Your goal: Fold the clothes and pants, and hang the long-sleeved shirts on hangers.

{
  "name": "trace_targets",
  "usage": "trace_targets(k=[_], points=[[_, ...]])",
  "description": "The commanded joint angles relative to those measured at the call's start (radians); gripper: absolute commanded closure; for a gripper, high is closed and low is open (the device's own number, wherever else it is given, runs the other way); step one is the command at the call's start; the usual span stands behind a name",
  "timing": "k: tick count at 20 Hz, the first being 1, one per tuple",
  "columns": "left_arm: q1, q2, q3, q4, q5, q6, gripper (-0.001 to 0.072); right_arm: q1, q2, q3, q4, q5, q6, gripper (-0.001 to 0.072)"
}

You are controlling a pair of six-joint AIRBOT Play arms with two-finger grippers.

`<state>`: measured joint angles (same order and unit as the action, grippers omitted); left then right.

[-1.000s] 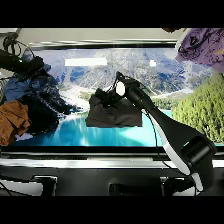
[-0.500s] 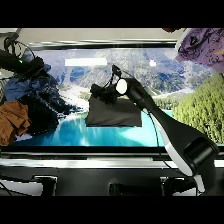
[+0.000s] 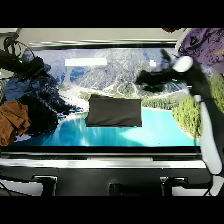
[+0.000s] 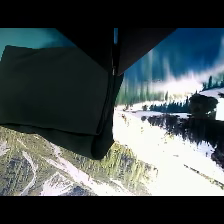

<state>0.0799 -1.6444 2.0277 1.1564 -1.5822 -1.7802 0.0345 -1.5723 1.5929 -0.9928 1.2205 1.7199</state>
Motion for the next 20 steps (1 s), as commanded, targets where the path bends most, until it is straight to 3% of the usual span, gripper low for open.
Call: trace_targets(k=[1,6,8,12,15,17,18,20], points=[[0.001,0.000,0.000,0.000,0.000,0.000,0.0689,-0.229,0.008,-0.200,0.191,0.060,-0.212,0.0117],[0.000,0.001,0.000,-0.004,0.000,0.000,0.0689,-0.242,-0.069,-0.416,0.301,0.005,-0.391,0.0128],[0.000,0.000,0.000,-0.003,0.000,0.000,0.0689,-0.207,-0.129,-0.418,0.351,-0.019,-0.422,0.0174],[0.000,-0.001,0.000,-0.003,0.000,0.000,0.0689,-0.136,-0.207,-0.418,0.384,-0.087,-0.452,0.0198],[0.000,-0.001,0.000,-0.003,0.000,0.000,0.0689,-0.103,-0.227,-0.418,0.395,-0.118,-0.452,0.0327],[0.000,-0.001,0.000,-0.003,0.001,0.000,0.0688,-0.097,-0.226,-0.418,0.430,-0.127,-0.460,0.0512],[0.000,-0.001,0.000,-0.003,0.001,0.000,0.0689,-0.097,-0.222,-0.418,0.469,-0.127,-0.475,0.0641],[0.000,-0.001,0.000,-0.003,0.001,0.000,0.0688,-0.104,-0.208,-0.382,0.502,-0.125,-0.460,0.0679]])
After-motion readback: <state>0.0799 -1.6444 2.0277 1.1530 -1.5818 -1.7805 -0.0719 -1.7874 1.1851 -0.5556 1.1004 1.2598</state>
